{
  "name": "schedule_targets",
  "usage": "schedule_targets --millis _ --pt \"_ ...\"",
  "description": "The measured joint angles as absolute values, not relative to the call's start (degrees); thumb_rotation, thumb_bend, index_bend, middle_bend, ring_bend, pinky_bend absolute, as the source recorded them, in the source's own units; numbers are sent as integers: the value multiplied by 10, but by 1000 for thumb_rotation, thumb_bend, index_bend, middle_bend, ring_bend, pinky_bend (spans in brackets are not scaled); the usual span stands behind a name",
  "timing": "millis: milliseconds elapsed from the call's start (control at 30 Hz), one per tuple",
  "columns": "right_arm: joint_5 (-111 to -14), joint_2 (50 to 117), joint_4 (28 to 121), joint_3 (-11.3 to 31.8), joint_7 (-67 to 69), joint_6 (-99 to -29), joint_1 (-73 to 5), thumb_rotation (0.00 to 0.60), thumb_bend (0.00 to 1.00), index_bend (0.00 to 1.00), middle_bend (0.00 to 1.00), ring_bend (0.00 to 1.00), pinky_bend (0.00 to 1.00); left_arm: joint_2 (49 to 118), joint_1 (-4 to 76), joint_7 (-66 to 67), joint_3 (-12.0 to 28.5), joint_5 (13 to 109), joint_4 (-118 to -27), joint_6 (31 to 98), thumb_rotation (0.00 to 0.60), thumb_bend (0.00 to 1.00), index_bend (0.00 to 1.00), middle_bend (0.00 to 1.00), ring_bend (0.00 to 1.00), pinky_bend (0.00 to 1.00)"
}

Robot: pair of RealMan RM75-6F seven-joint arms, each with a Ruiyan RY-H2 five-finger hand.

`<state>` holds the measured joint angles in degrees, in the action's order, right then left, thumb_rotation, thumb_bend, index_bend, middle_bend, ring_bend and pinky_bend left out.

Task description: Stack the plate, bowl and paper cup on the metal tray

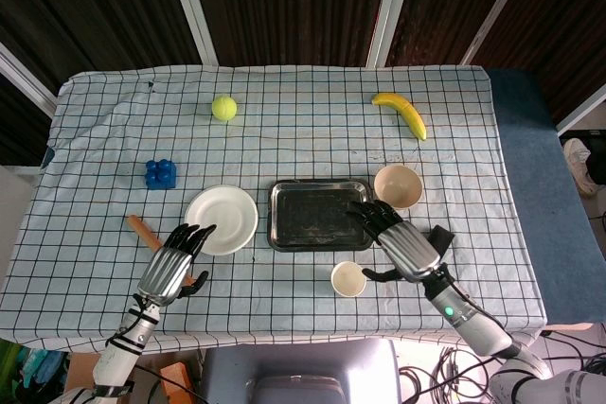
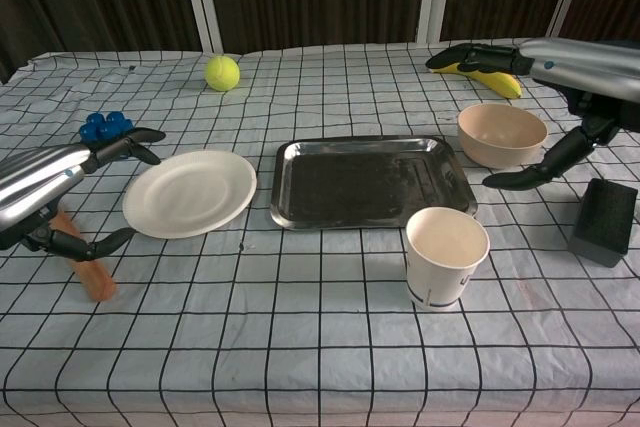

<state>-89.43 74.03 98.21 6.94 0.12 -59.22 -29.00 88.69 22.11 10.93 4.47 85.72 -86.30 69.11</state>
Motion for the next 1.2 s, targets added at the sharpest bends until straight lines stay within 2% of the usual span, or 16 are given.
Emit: schedule_targets --millis 167,233,467,633,900,1200 --pt "-894 729 986 62 4 -610 -283 600 119 0 0 0 0 887 225 119 48 831 -865 676 600 365 8 152 69 87" --pt "-897 718 989 57 6 -623 -275 600 118 0 0 0 0 892 227 123 49 829 -859 676 600 365 38 137 53 82" --pt "-906 662 997 29 27 -689 -224 600 118 0 0 0 0 939 231 123 47 846 -807 700 600 367 280 123 26 69" --pt "-912 645 982 10 52 -721 -194 600 118 0 0 0 0 994 241 121 51 844 -728 696 600 367 321 128 27 65" --pt "-911 629 966 -3 88 -716 -186 600 118 0 0 0 0 1078 260 106 60 842 -587 699 600 361 402 159 34 59" --pt "-909 616 954 -8 117 -717 -179 600 118 0 0 0 0 1133 281 85 67 840 -486 695 600 360 458 185 56 57"
